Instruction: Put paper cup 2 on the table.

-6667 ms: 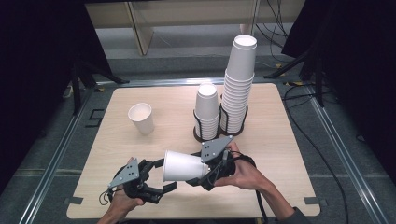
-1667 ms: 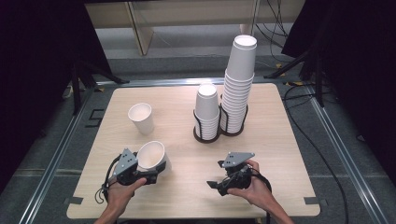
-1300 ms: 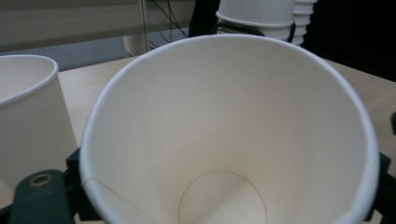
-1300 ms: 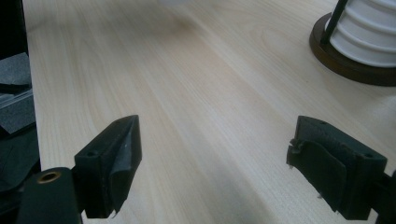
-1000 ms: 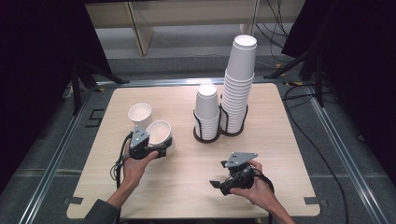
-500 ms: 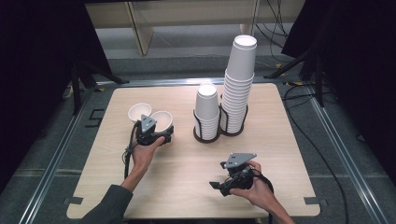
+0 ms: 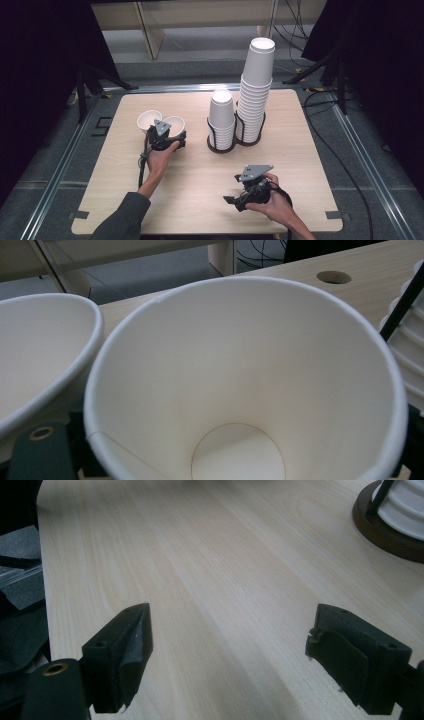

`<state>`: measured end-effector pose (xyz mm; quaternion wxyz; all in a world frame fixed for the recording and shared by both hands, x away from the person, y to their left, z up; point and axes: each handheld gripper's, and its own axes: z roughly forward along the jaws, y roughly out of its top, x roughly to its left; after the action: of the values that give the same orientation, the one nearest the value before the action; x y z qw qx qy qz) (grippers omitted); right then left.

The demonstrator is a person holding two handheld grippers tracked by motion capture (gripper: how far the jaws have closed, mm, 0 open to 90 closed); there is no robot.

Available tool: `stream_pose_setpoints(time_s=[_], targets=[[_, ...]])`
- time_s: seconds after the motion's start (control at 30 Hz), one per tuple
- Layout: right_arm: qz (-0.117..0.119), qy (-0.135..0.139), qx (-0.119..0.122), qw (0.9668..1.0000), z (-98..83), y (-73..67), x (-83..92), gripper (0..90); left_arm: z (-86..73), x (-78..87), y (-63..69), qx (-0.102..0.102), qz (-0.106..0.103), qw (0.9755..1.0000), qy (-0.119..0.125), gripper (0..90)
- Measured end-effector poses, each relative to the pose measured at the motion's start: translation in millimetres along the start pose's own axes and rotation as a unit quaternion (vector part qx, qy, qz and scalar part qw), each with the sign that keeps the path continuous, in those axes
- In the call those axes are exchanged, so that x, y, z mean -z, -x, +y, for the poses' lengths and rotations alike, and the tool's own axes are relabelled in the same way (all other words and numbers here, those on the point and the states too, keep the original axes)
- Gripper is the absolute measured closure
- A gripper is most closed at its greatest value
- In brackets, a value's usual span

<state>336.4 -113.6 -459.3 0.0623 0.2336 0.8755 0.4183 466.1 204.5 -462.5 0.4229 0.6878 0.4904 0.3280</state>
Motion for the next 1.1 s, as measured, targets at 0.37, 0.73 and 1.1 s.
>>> stream_pose_setpoints(time_s=[0.37, 0.73, 1.1], targets=[[0.006, -0.003, -0.003, 1.0, 0.0, -1.0, -0.2, 18.0, -3.8, -3.2, 1.1, -0.008, 0.003, 0.9999, 0.009, 11.6], [0.006, -0.004, 0.0, 1.0, 0.1, -1.4, -0.2, 18.1, -14.6, -2.9, 0.5, -0.003, -0.005, 0.9999, 0.012, 12.7], [0.006, -0.006, 0.003, 1.0, -0.2, -2.1, -1.1, 18.2, -21.8, 0.1, -2.3, -0.004, -0.008, 1.0, -0.001, 14.1]])
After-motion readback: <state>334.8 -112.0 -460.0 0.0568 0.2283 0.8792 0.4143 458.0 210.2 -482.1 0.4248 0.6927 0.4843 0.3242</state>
